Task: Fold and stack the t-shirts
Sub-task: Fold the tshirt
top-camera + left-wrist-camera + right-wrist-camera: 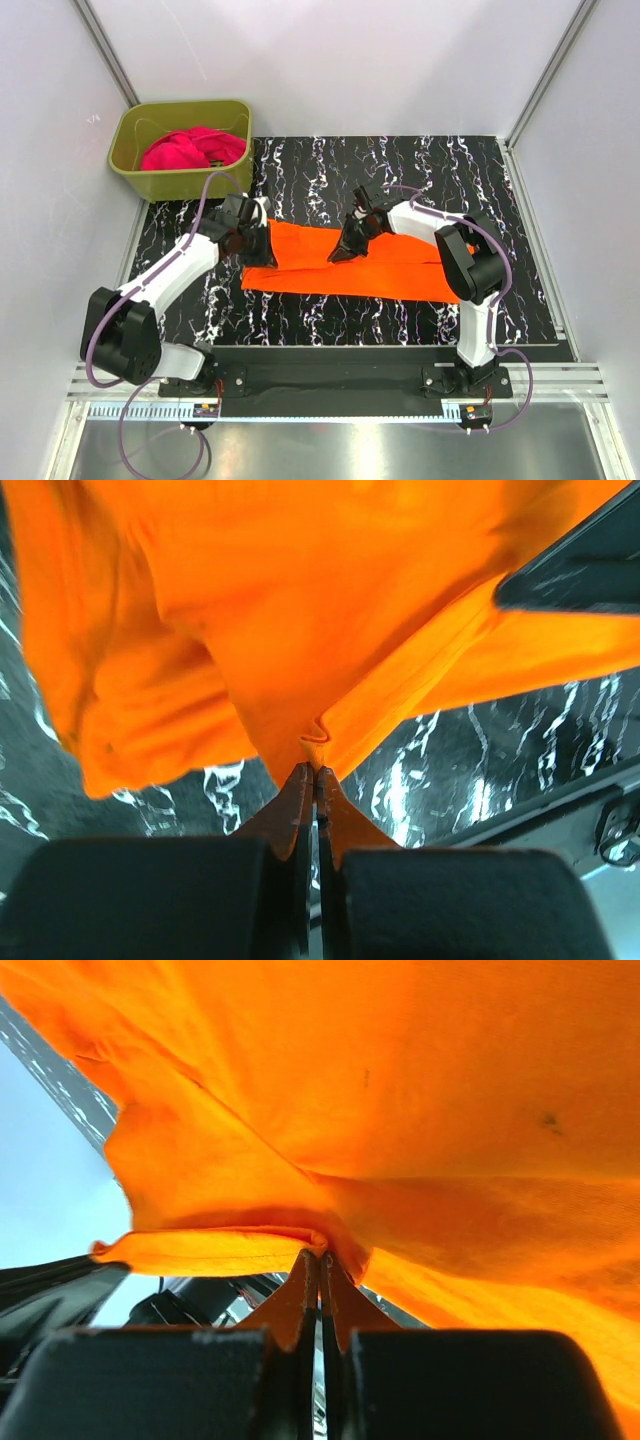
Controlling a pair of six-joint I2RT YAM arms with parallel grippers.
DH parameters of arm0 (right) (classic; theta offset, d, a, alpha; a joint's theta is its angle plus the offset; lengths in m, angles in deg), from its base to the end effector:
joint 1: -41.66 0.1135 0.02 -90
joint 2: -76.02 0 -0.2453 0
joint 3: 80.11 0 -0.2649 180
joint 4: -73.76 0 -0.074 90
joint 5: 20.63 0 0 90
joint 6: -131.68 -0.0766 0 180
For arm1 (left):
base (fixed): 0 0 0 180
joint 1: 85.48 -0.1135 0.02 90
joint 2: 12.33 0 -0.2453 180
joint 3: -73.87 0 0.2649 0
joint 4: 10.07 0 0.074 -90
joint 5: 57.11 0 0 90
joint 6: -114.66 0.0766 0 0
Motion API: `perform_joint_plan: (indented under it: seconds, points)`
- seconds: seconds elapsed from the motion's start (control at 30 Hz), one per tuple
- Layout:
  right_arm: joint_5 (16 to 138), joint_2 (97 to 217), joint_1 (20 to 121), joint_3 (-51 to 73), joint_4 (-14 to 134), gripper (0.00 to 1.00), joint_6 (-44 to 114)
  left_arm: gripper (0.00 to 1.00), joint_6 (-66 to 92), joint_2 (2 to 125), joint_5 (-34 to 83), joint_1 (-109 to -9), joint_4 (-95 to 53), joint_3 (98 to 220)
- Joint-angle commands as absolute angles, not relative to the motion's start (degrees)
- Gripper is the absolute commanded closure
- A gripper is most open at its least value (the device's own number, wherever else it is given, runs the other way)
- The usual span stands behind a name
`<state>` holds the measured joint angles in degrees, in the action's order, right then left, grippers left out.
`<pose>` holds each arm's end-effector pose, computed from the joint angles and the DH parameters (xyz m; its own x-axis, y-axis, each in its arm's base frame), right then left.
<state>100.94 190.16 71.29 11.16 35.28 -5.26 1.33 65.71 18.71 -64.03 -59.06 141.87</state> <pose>0.3460 0.2429 0.0986 -0.9870 0.1548 0.0430 0.1459 0.7522 0.6425 0.2782 -0.1295 0.1802 -0.9197 -0.0512 -0.3893 0.1172 0.9104 -0.3967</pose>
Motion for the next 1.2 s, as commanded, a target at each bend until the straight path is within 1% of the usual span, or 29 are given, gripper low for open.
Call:
perform_joint_plan:
  seconds: [0.0, 0.03, 0.07, 0.1, 0.13, 0.17, 0.2, 0.27, 0.3, 0.4, 0.47, 0.5, 0.53, 0.57, 0.63, 0.67, 0.73, 0.9, 0.93, 1.0, 1.07, 1.13, 1.17]
  points:
    - [101.7, 186.6, 71.5, 12.4, 36.5, 0.98, -3.8, 1.0, -0.4, 64.6, 17.2, -63.4, -58.0, 140.3]
    - [101.6, 186.5, 71.5, 13.0, 36.4, 0.98, -3.5, 1.0, -0.5, 64.7, 17.2, -63.2, -57.8, 139.8]
    - [101.5, 186.1, 71.5, 13.2, 36.4, 0.94, -2.9, 0.96, -0.5, 64.9, 17.3, -63.2, -57.9, 139.6]
    - [101.5, 186.0, 71.5, 13.7, 36.4, 0.92, -2.6, 0.91, -0.6, 64.7, 17.4, -63.3, -58.1, 139.4]
    - [101.7, 185.7, 71.5, 14.0, 36.3, 0.87, -2.4, 0.83, -0.6, 64.4, 17.8, -63.3, -58.1, 139.0]
    - [102.1, 185.3, 71.4, 14.3, 36.0, 0.75, -1.3, 0.62, -0.7, 63.1, 19.1, -63.3, -58.3, 138.6]
    - [102.0, 184.9, 71.4, 14.5, 36.0, 0.69, -0.6, 0.56, -0.7, 62.2, 19.6, -63.3, -58.5, 138.6]
    - [101.5, 182.6, 71.0, 14.8, 34.7, 0.59, 1.7, 0.49, 0.2, 60.2, 21.1, -63.3, -59.4, 139.2]
    - [100.1, 181.6, 70.7, 15.1, 34.0, 0.47, 2.6, 0.43, 1.4, 58.3, 23.0, -63.3, -60.2, 140.3]
    - [94.4, 176.4, 68.6, 15.6, 29.6, 0.24, 7.1, 0.34, 4.3, 57.5, 24.5, -63.5, -60.6, 142.8]
    - [92.0, 173.2, 65.2, 15.9, 26.4, 0.2, 9.6, 0.34, 5.6, 60.0, 23.9, -63.9, -60.4, 146.1]
    - [90.5, 172.4, 63.5, 16.0, 25.7, 0.2, 10.3, 0.34, 6.5, 63.7, 23.4, -63.9, -60.5, 147.5]
    - [89.2, 171.7, 61.8, 16.3, 24.2, 0.19, 10.8, 0.36, 6.9, 65.8, 23.0, -64.2, -60.5, 150.4]
    - [88.0, 170.7, 57.9, 16.3, 23.4, 0.19, 10.9, 0.37, 7.1, 67.9, 22.4, -64.4, -60.3, 152.0]
    - [86.1, 169.9, 53.5, 17.3, 22.1, 0.21, 10.2, 0.41, 7.4, 73.8, 21.8, -64.6, -58.8, 155.6]
    - [85.6, 169.4, 49.1, 17.6, 22.0, 0.23, 9.2, 0.42, 7.6, 75.7, 21.6, -64.8, -58.3, 156.9]
    - [83.1, 169.1, 45.5, 18.4, 21.7, 0.26, 8.5, 0.45, 7.8, 81.0, 22.2, -65.3, -57.6, 160.5]
    - [76.4, 171.0, 38.1, 17.4, 21.6, 0.45, 9.7, 0.54, 7.0, 89.0, 25.1, -66.8, -56.3, 164.1]
    - [76.0, 171.7, 37.4, 16.9, 21.6, 0.52, 10.3, 0.55, 6.6, 89.7, 25.5, -67.6, -56.2, 164.2]
    - [75.2, 174.1, 36.2, 15.5, 21.6, 0.6, 10.8, 0.56, 6.1, 91.5, 24.8, -68.5, -55.2, 164.1]
    - [74.4, 177.0, 34.8, 14.6, 21.6, 0.65, 11.5, 0.56, 5.9, 92.4, 24.5, -69.4, -55.2, 164.2]
    - [72.8, 179.0, 33.9, 13.1, 22.0, 0.67, 11.8, 0.56, 5.8, 93.6, 24.3, -69.7, -54.5, 164.1]
    - [72.5, 181.0, 33.1, 12.7, 22.1, 0.7, 12.1, 0.56, 5.5, 94.4, 24.1, -69.8, -54.4, 164.2]
